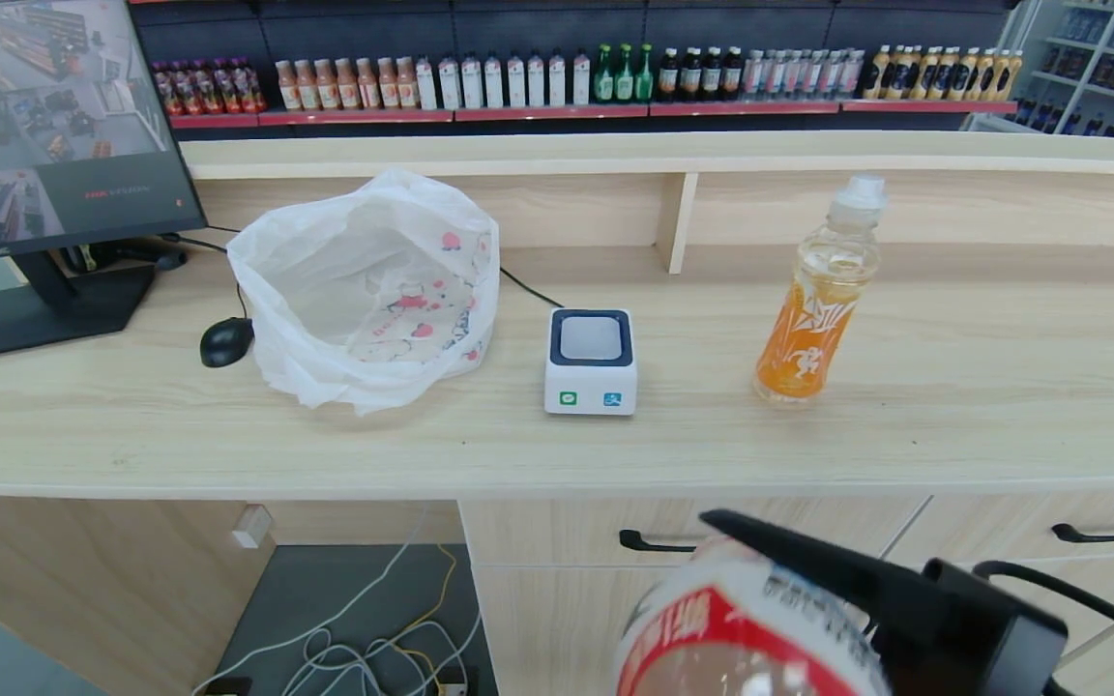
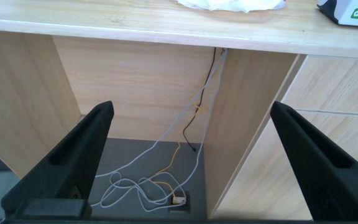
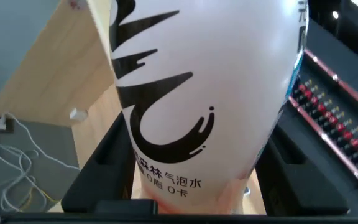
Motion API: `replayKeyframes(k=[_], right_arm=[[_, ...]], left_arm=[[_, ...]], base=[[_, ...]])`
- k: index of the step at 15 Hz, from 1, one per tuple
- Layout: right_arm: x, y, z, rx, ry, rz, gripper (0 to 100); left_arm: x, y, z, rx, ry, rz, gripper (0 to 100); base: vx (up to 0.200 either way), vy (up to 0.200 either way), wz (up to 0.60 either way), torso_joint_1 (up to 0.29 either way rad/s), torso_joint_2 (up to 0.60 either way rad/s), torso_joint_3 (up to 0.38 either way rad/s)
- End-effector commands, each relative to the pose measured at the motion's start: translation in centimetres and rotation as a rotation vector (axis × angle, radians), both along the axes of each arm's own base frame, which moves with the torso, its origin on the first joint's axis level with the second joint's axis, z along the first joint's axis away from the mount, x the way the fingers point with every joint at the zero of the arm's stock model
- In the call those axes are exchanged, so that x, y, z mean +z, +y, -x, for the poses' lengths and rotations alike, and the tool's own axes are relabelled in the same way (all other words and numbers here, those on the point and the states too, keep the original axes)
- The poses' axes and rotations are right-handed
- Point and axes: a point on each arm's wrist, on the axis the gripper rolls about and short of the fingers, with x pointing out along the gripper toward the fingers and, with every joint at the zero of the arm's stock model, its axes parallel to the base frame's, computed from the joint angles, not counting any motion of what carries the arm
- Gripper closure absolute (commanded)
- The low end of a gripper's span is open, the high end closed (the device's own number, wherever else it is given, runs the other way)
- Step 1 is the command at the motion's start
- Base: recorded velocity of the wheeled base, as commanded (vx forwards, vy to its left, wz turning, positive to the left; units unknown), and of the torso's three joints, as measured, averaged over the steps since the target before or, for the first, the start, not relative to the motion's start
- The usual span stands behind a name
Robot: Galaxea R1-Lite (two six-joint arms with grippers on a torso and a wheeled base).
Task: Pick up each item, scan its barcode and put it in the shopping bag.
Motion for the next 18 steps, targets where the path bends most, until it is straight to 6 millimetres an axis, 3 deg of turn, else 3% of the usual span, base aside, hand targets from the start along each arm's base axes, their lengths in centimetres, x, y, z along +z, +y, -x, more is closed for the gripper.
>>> replayKeyframes(k=[1, 4, 6, 9, 18], right_arm=[[0.4, -1.3, -1.5, -0.057, 0.096, -0.137, 100], [2.7, -2.0, -3.1, -0.099, 0.288, -0.436, 100], [2.4, -2.4, -3.5, -0.057, 0.467, -0.572, 100], [2.9, -3.7, -4.1, -0.036, 0.571, -0.707, 100], [3.8, -6.8, -7.8, -0.103, 0.578, -0.855, 100]], left_arm=[[0.0, 0.0, 0.0, 0.001, 0.0, 0.0, 0], [0.0, 0.0, 0.0, 0.001, 0.0, 0.0, 0], [0.0, 0.0, 0.0, 0.001, 0.0, 0.0, 0], [0.0, 0.0, 0.0, 0.001, 0.0, 0.0, 0], [0.0, 0.0, 0.0, -0.002, 0.0, 0.0, 0]], base=[[0.0, 0.0, 0.0, 0.0, 0.0, 0.0], [0.0, 0.0, 0.0, 0.0, 0.0, 0.0], [0.0, 0.0, 0.0, 0.0, 0.0, 0.0], [0.0, 0.0, 0.0, 0.0, 0.0, 0.0], [0.0, 0.0, 0.0, 0.0, 0.0, 0.0]])
